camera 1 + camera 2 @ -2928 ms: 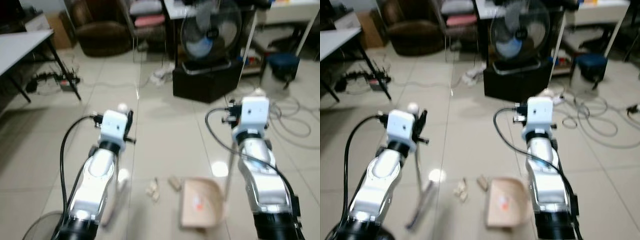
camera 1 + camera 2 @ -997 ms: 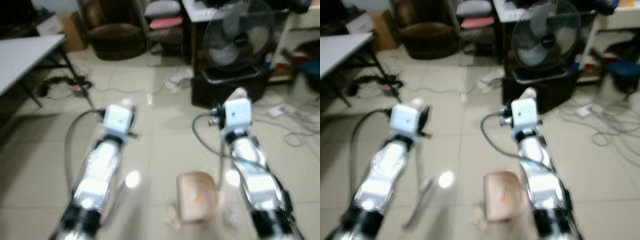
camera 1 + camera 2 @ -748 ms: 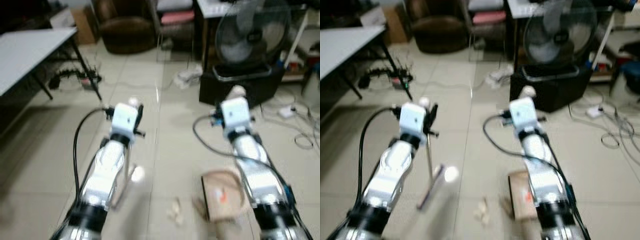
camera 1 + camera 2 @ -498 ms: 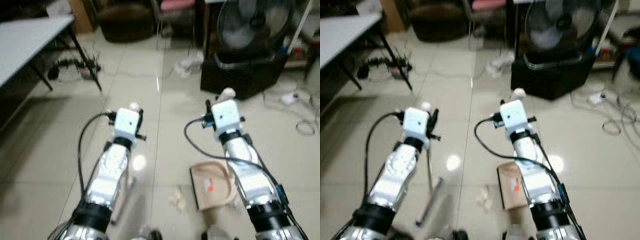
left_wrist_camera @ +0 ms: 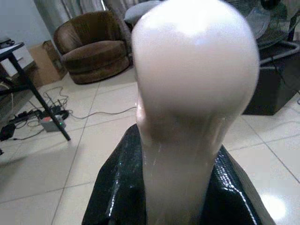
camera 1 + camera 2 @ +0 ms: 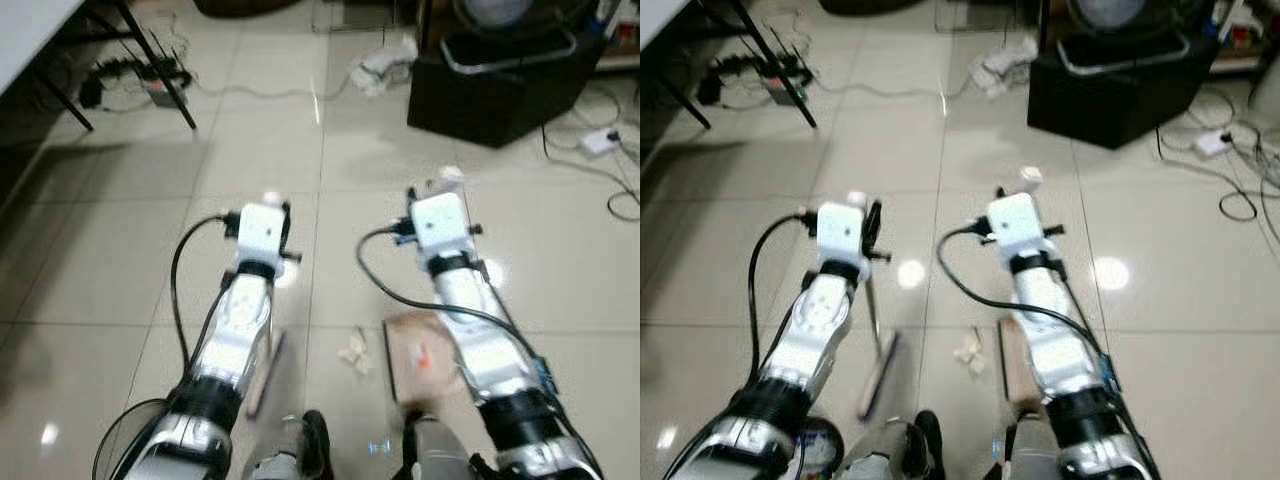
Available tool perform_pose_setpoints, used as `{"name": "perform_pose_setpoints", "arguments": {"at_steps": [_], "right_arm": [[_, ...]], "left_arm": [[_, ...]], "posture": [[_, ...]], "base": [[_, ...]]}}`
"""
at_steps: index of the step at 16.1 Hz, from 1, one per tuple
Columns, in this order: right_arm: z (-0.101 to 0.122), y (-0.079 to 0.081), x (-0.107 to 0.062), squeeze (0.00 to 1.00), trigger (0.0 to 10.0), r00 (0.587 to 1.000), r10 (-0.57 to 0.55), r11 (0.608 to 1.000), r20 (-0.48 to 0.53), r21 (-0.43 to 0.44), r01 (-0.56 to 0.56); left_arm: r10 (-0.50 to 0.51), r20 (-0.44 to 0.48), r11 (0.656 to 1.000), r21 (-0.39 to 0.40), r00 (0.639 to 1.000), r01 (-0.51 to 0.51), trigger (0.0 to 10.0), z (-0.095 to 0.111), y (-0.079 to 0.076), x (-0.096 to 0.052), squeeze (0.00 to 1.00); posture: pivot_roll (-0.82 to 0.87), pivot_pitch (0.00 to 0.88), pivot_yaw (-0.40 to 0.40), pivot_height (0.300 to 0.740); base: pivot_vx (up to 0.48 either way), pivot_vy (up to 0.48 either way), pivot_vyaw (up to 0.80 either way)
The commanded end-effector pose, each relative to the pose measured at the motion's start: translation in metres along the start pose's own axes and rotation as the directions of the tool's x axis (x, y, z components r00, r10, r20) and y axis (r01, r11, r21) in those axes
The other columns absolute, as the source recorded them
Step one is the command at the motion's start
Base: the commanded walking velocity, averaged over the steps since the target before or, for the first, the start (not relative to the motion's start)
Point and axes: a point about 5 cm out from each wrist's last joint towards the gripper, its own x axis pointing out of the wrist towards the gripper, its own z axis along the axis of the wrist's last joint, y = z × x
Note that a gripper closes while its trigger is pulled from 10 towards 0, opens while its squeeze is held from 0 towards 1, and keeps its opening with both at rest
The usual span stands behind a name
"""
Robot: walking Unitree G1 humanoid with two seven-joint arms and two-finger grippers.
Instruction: Sweep floor
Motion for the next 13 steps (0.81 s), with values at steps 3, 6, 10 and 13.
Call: {"name": "perform_pose_setpoints", "arguments": {"at_steps": [3,6,10,13], "right_arm": [[0.016,0.022,0.0,0.0,10.0,0.994,0.036,0.996,0.106,-0.086,-0.027],[0.022,0.047,-0.006,0.0,10.0,0.986,0.072,0.993,0.151,-0.108,-0.056],[0.025,0.071,-0.016,0.0,10.0,0.982,0.079,0.991,0.169,-0.124,-0.058],[0.025,0.071,-0.016,0.0,10.0,0.982,0.079,0.991,0.169,-0.124,-0.058]], "left_arm": [[0.033,-0.008,0.999,0.002,0.999,-0.033,10.0,-0.004,0.0,0.003,0.0],[0.041,-0.001,0.999,-0.009,0.999,-0.041,10.0,-0.005,-0.006,0.005,0.0],[0.128,-0.01,0.991,-0.041,0.992,-0.129,10.0,-0.005,-0.001,0.009,0.0],[0.128,-0.01,0.991,-0.041,0.992,-0.129,10.0,-0.005,-0.001,0.009,0.0]], "posture": [[-0.04,0.368,0.196,0.74],[-0.04,0.376,0.2,0.74],[-0.03,0.376,0.199,0.74],[-0.03,0.376,0.199,0.74]], "base": [[0.0,0.0,0.0],[0.0,0.0,0.0],[0.0,0.0,0.0],[0.0,0.0,0.0]]}}
